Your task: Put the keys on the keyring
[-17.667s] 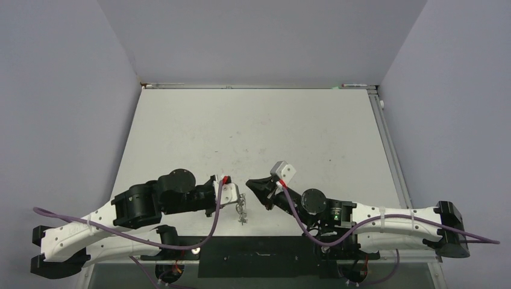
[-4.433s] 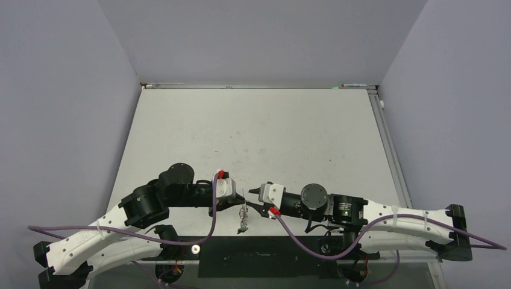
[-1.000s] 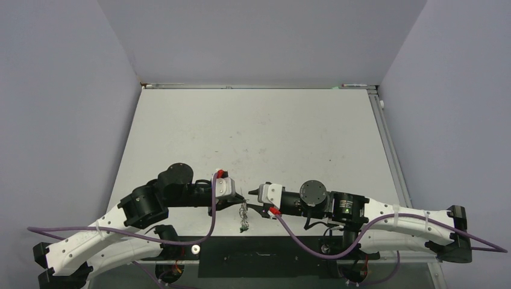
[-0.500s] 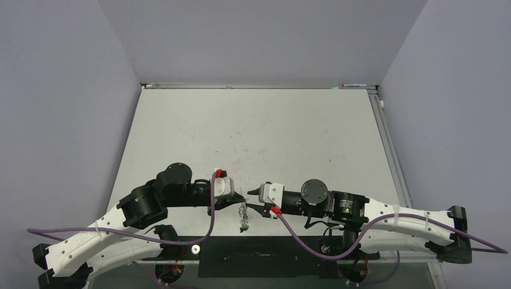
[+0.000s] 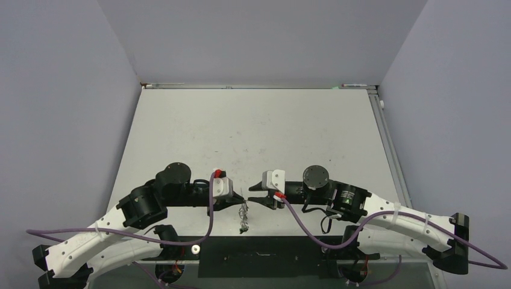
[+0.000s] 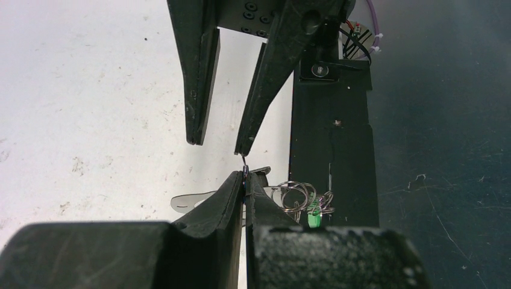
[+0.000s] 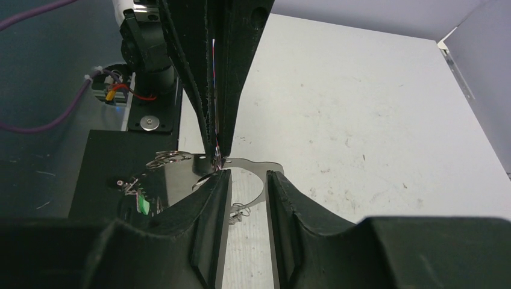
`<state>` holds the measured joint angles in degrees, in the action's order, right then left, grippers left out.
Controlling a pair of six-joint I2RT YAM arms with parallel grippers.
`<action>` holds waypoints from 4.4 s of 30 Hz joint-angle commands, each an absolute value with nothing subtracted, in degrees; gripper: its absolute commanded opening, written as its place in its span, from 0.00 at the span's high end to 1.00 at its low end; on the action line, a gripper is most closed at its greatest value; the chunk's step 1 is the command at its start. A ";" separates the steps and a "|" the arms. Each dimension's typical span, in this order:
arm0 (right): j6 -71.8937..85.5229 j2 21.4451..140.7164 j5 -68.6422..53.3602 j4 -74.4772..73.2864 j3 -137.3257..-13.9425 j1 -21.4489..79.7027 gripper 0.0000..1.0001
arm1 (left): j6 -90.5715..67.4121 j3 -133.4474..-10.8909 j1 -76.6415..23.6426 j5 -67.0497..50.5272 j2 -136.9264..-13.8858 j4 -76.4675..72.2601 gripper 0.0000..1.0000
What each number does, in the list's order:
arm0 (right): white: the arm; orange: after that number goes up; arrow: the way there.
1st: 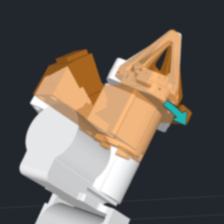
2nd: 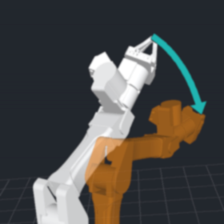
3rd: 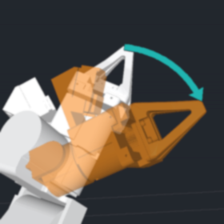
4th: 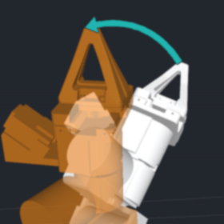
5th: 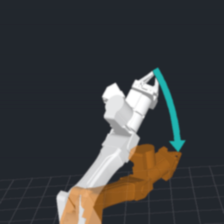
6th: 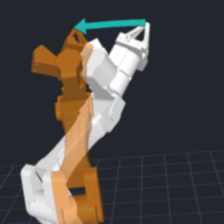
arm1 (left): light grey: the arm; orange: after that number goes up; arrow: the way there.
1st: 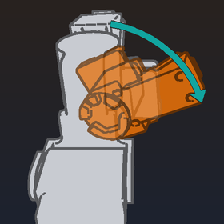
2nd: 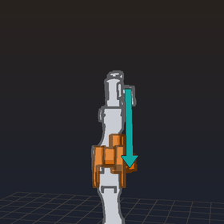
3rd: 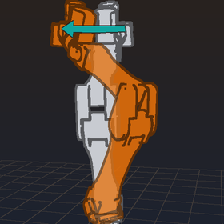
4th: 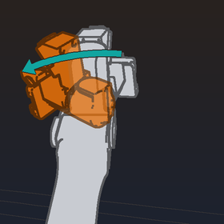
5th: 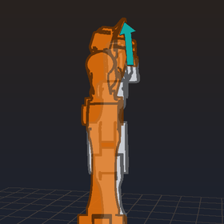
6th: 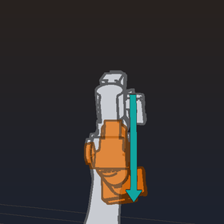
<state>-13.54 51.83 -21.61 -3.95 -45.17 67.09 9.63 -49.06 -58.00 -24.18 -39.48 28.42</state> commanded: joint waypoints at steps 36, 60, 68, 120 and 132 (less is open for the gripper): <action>-10.04 57.05 -38.58 -5.47 -50.71 63.02 0.72 | 9.42 -49.23 -57.41 -26.02 -38.14 23.33 1.00; -9.16 54.58 -36.24 -4.61 -47.76 63.04 0.95 | 9.54 -49.30 -57.31 -24.96 -37.53 23.63 1.00; -8.32 53.70 -35.47 -4.01 -46.10 63.02 0.95 | 9.29 -49.22 -56.82 -24.64 -37.14 23.52 1.00; -5.46 54.36 -31.02 7.86 -45.31 63.17 0.62 | 8.44 -48.53 -54.89 -25.27 -36.04 22.15 1.00; -3.86 56.36 -32.22 9.39 -44.03 63.19 0.70 | 8.38 -48.52 -54.99 -25.07 -35.86 22.14 1.00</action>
<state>-4.62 55.48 -30.79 5.82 -44.23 63.07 9.13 -48.12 -55.27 -24.32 -36.42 26.74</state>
